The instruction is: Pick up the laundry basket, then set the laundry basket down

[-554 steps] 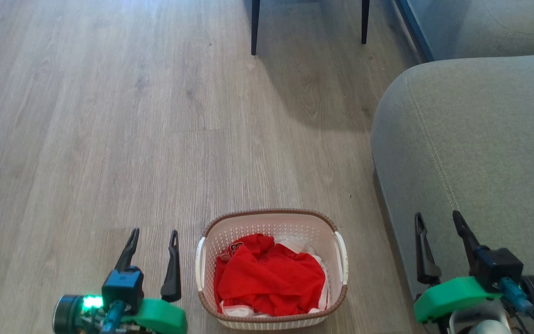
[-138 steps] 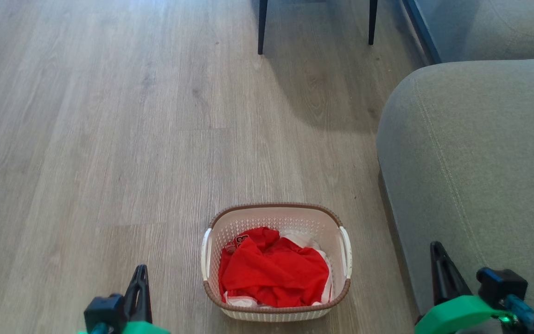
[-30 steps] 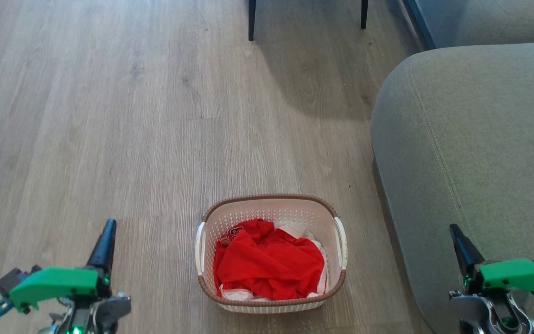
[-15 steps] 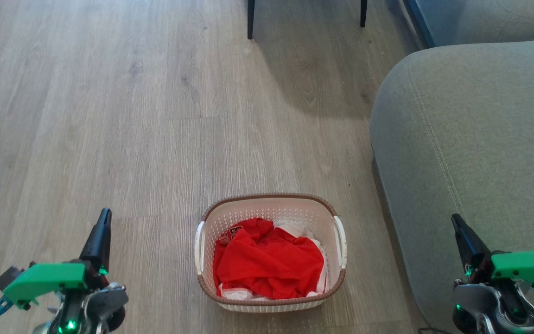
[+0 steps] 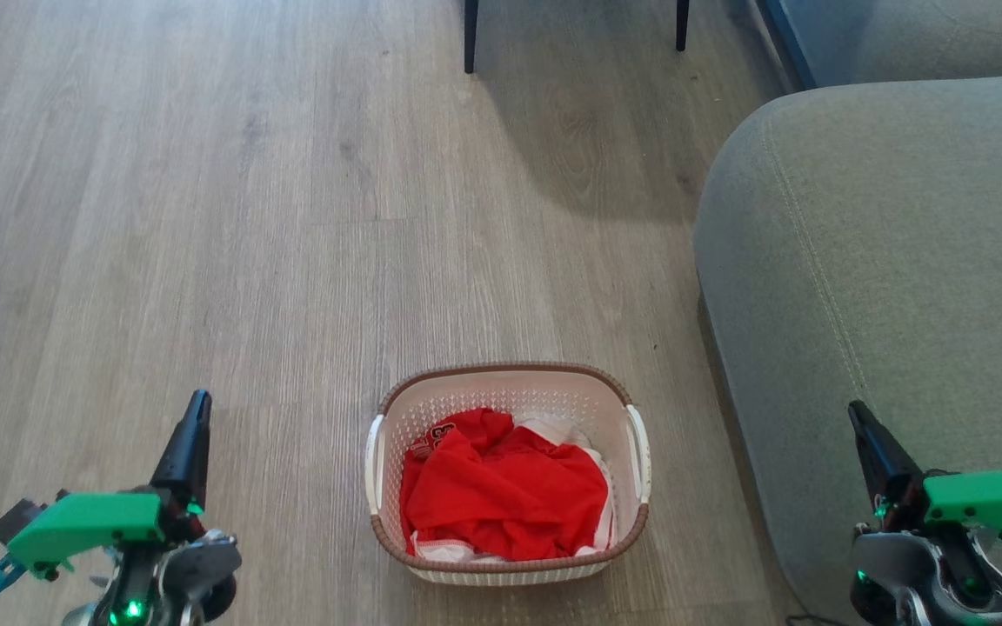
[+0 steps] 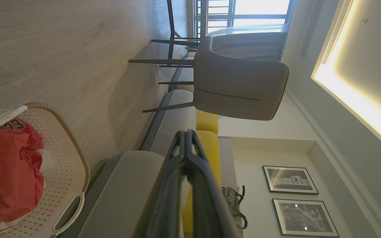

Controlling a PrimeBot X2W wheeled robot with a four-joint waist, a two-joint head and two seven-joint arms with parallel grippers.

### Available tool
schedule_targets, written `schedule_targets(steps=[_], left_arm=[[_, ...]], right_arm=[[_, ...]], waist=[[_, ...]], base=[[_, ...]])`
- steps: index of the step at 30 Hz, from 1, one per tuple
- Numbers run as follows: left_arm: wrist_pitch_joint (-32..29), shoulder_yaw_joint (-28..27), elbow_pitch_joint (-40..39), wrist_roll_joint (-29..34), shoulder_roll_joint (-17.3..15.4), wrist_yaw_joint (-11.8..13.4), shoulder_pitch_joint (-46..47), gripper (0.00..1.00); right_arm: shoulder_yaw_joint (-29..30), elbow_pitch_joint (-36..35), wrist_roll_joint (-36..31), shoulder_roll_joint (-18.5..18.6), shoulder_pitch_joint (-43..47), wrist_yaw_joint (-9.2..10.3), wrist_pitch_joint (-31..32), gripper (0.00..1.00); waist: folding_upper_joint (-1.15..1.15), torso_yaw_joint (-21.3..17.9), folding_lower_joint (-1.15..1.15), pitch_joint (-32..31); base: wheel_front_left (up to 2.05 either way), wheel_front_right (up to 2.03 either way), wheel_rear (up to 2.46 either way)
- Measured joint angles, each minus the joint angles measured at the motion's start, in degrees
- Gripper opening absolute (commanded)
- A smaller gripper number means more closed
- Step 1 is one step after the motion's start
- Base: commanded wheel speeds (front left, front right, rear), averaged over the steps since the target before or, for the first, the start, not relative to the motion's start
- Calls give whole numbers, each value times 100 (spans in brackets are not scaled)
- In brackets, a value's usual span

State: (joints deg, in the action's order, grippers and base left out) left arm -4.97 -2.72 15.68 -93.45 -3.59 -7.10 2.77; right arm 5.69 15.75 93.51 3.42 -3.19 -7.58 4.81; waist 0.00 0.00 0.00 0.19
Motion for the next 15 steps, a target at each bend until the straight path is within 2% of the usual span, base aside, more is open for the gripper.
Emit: schedule_targets(steps=[15], left_arm=[[-10, -18, 1, 0, 11, 0, 0, 0]], right_arm=[[24, 1, -1, -2, 0, 0, 16, 0]], waist=[[0, 0, 0, 0]], base=[[0, 0, 0]])
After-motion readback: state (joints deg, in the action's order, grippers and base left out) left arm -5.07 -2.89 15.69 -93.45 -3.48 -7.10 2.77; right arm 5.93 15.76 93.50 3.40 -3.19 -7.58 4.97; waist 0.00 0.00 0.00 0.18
